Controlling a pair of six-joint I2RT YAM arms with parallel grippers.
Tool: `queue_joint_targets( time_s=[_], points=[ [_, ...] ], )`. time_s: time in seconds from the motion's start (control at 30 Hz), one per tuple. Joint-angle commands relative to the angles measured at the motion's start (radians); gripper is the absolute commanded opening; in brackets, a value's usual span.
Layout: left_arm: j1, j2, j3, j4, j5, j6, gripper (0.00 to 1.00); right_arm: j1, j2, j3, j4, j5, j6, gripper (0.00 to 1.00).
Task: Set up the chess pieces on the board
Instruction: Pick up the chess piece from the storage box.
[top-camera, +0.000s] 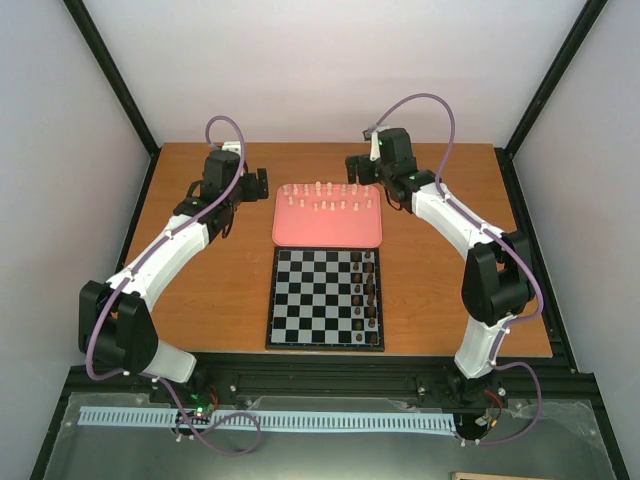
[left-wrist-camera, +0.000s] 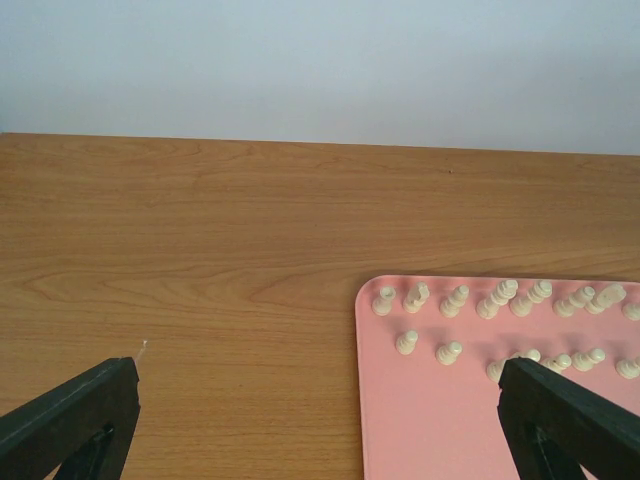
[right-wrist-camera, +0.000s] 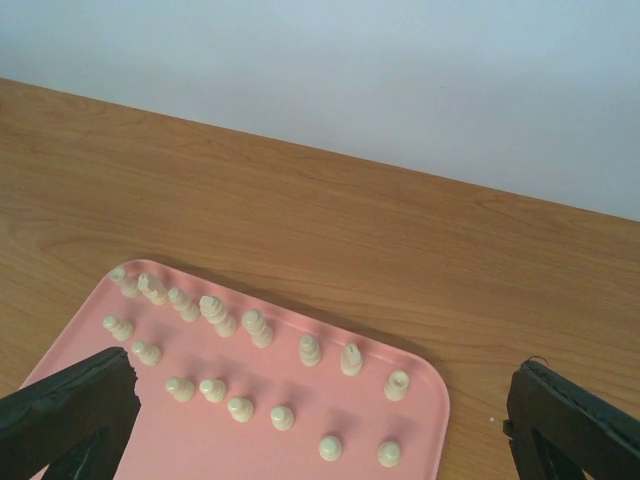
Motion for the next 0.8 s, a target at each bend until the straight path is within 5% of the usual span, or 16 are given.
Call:
queue_joint_targets(
  time_s=[0.0,0.5,0.77],
  points=[
    [0.005,-0.009,0.015,-0.011,-0.015,-0.005,1.00,-0.003,-0.035,0.005,0.010,0.048,-0.011,1.00],
    [0.005,-0.022,0.011,-0.015,-0.019,-0.009,1.00,-0.015,0.060,0.121,-0.011,0.136,-0.020,0.99],
    [0.005,-0.037,0.000,-0.011,-0.024,-0.011,1.00,-0.076,0.355,0.443,-0.211,0.171,0.015,0.71]
  ],
)
